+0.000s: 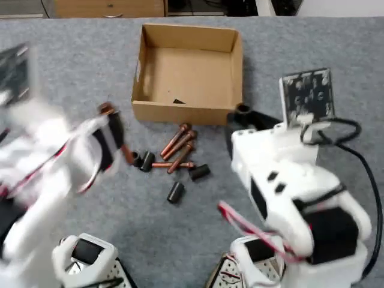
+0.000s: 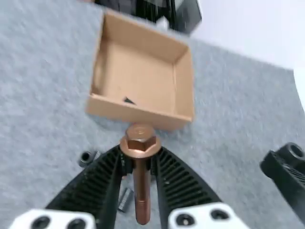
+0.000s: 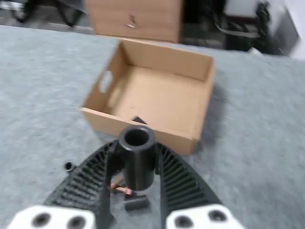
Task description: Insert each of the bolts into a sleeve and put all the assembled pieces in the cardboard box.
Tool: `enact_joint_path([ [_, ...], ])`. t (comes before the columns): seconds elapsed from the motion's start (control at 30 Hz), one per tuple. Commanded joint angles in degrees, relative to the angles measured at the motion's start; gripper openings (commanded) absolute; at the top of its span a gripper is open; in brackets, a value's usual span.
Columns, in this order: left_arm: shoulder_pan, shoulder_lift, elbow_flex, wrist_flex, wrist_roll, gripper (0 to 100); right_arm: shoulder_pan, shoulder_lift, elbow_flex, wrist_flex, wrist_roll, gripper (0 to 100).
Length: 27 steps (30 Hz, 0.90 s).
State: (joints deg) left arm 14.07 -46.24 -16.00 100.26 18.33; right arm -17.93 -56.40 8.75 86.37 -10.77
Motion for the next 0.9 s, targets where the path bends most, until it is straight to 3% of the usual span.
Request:
enact_joint_path([
  [0.0, -2.64, -6.81, 3.6, -0.44, -1.76, 2, -5.58, -6.46, 0.31, 0.18, 0.18, 0.2],
  [0.23, -2.64, -18.33, 15.21, -10.73, -1.76, 2, -13.85, -25.63, 13.85, -0.26, 0.09, 0.2],
  [0.43, -1.76, -27.03, 28.31, -22.42, -1.76, 2, -14.37, -35.47, 27.21, 2.02, 0.0, 0.2],
  [0.67, 12.13, -33.8, 42.29, -34.29, -1.32, 2, -14.46, -38.46, 40.75, -2.99, 0.0, 0.2],
  [0.87, 15.82, -35.56, 49.14, -42.9, -1.67, 2, -16.66, -38.55, 49.01, -13.01, -0.09, 0.2],
])
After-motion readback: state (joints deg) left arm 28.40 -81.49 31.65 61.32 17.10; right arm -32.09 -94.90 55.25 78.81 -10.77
